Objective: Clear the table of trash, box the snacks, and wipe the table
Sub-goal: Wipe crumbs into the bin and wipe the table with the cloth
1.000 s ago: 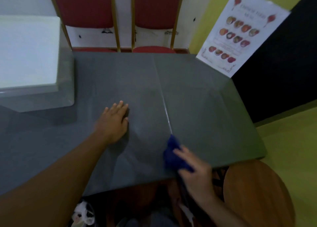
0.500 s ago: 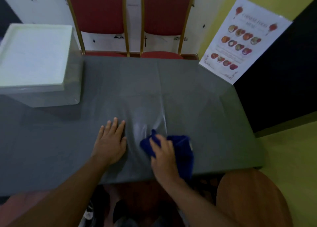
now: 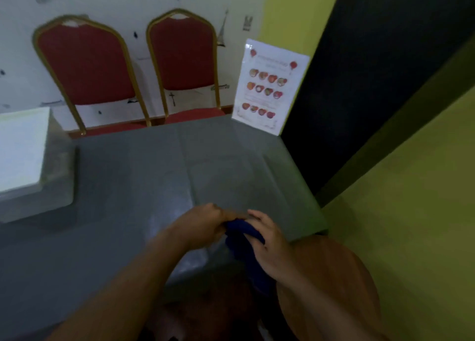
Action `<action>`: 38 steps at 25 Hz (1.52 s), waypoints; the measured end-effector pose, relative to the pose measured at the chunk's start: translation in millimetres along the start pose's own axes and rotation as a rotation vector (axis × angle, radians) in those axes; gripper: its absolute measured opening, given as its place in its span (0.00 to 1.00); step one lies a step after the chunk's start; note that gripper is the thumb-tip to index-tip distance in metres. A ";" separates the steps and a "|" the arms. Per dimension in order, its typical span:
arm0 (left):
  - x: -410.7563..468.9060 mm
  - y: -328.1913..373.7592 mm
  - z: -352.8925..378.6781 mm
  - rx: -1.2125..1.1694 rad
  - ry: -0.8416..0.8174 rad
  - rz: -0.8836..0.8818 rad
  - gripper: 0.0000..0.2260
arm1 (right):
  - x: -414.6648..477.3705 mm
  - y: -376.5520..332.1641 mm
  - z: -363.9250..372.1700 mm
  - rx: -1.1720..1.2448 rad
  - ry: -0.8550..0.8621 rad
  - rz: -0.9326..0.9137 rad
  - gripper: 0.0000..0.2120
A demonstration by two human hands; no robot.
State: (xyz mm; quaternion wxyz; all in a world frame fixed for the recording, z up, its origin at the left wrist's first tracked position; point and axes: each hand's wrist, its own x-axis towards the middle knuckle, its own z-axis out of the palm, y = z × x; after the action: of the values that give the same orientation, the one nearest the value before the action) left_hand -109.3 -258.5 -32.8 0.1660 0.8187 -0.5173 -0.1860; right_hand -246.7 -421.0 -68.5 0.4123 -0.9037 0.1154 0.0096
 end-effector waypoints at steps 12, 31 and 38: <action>112.8 140.6 5.6 -0.227 -0.208 0.177 0.15 | -114.8 118.2 -137.6 -0.229 0.379 0.208 0.09; 112.3 91.8 189.5 -0.129 -0.401 -0.027 0.18 | -199.8 204.2 -98.0 -0.207 -0.204 0.385 0.24; 102.3 136.9 224.4 0.080 -0.494 -0.029 0.27 | -172.2 213.7 -59.6 -0.339 -0.178 0.432 0.23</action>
State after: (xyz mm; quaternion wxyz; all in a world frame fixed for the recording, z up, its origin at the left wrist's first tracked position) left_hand -283.2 -425.3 -179.4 -0.0007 0.7617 -0.5373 -0.3621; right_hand -465.2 -566.3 -168.6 0.2522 -0.9097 0.2655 0.1957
